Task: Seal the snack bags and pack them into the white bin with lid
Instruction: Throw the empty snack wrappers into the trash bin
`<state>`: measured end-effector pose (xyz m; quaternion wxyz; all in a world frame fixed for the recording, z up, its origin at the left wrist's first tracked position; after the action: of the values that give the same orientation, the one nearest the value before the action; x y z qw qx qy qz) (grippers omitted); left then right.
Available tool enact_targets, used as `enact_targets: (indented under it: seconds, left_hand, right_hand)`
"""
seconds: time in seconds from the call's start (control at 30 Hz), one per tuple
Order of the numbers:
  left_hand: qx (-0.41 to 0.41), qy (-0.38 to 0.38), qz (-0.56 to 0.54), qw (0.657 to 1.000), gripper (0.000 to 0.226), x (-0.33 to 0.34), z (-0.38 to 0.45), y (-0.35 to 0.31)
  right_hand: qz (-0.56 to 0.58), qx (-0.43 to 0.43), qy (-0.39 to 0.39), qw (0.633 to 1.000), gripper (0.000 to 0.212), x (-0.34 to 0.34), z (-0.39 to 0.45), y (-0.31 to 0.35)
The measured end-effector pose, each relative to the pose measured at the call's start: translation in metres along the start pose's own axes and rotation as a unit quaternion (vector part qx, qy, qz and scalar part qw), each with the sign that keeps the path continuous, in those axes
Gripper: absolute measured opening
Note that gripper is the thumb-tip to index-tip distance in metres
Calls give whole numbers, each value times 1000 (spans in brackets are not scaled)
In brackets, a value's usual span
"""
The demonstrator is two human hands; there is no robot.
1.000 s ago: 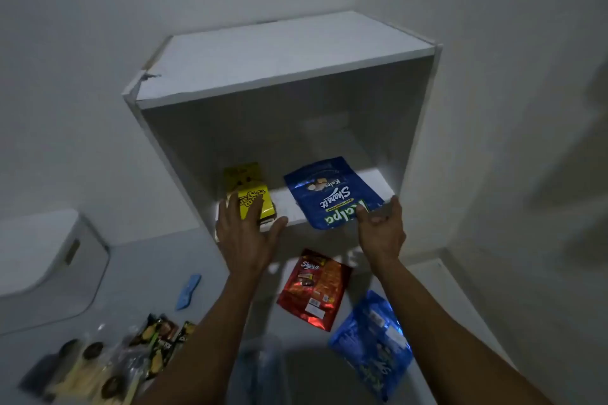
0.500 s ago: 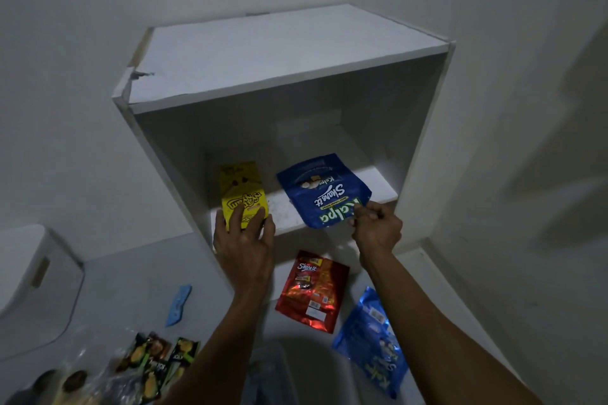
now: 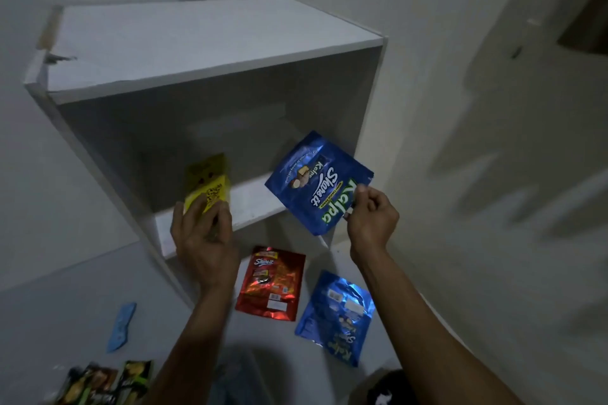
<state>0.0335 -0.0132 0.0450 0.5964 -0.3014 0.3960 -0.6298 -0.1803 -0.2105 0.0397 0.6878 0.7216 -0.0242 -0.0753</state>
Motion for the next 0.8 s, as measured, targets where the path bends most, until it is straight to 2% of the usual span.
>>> enact_targets:
  seconds: [0.2,0.33,0.4,0.6,0.8]
  left_hand:
    - [-69,12,-123,990,19,-9,-36,-58]
    - [-94,28,-150,984,23,-7,-81,-87]
    - [-93,46,-161,981,17,2,-110,-103]
    - [-132,124,-151,972,14,60,-231,-132]
    - [-250,210,-100,940,13,123,-376,-96]
  right_hand:
    - [-15,-76,-53,996,16,-85,3,25]
    - [-24,-92,-79,992,15,-159,8,17]
    - [-31,-92,-91,991,15,-199,12,6]
    - [-70,-71,-104,990,14,-314,23,-49]
    - [-205,-1,-106,973,14,-403,24,-145]
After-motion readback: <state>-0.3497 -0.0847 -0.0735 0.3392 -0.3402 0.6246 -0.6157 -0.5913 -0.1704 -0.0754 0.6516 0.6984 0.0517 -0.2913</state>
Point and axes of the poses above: each hand's wrist, its own z-axis towards the middle knuckle, its own x-axis out of the palm, y = z × x, the point moved 6 cm from there along z, towards the middle knuckle, and after that the axes turned 9 degrees about -z, right-handed, at the moved point
